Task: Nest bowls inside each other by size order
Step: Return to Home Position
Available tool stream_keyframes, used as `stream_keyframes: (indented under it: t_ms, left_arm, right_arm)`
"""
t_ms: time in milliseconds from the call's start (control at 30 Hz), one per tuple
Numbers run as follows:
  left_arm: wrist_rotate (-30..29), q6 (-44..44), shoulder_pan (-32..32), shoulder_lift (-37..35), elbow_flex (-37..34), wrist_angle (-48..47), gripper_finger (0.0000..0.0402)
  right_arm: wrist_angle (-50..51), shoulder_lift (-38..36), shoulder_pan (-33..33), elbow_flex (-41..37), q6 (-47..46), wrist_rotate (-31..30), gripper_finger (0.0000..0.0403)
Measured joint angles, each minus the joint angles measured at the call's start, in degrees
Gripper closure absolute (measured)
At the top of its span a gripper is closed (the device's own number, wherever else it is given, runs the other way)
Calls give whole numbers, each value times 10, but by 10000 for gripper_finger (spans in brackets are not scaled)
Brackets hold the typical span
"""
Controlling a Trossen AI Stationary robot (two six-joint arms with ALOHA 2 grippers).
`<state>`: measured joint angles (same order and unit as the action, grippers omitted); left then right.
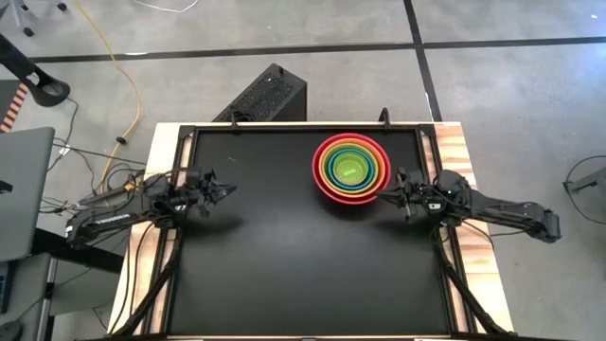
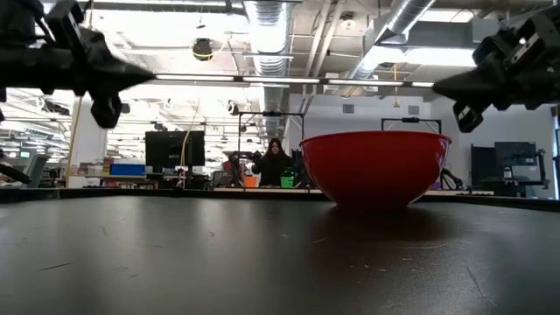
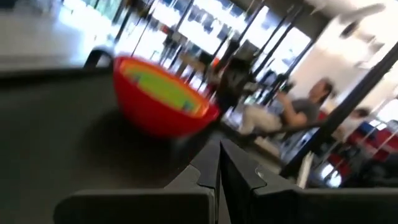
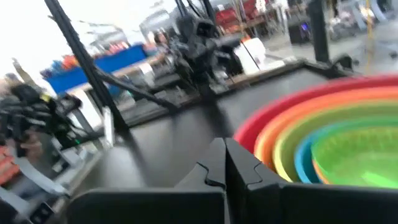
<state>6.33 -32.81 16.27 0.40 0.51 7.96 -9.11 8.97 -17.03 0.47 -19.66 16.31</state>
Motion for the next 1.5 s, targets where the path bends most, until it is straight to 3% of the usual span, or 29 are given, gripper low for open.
stream_keyframes:
  t_ms: [200,1500]
  left_arm:
    - [-26,-14,0,17,6,-74,402]
    - [-40,-6,-5,17,8,-83,401]
  right_arm:
    - [47,0,0,0,-3,-12,375]
    - [61,0,1,-1,-19,-14,369]
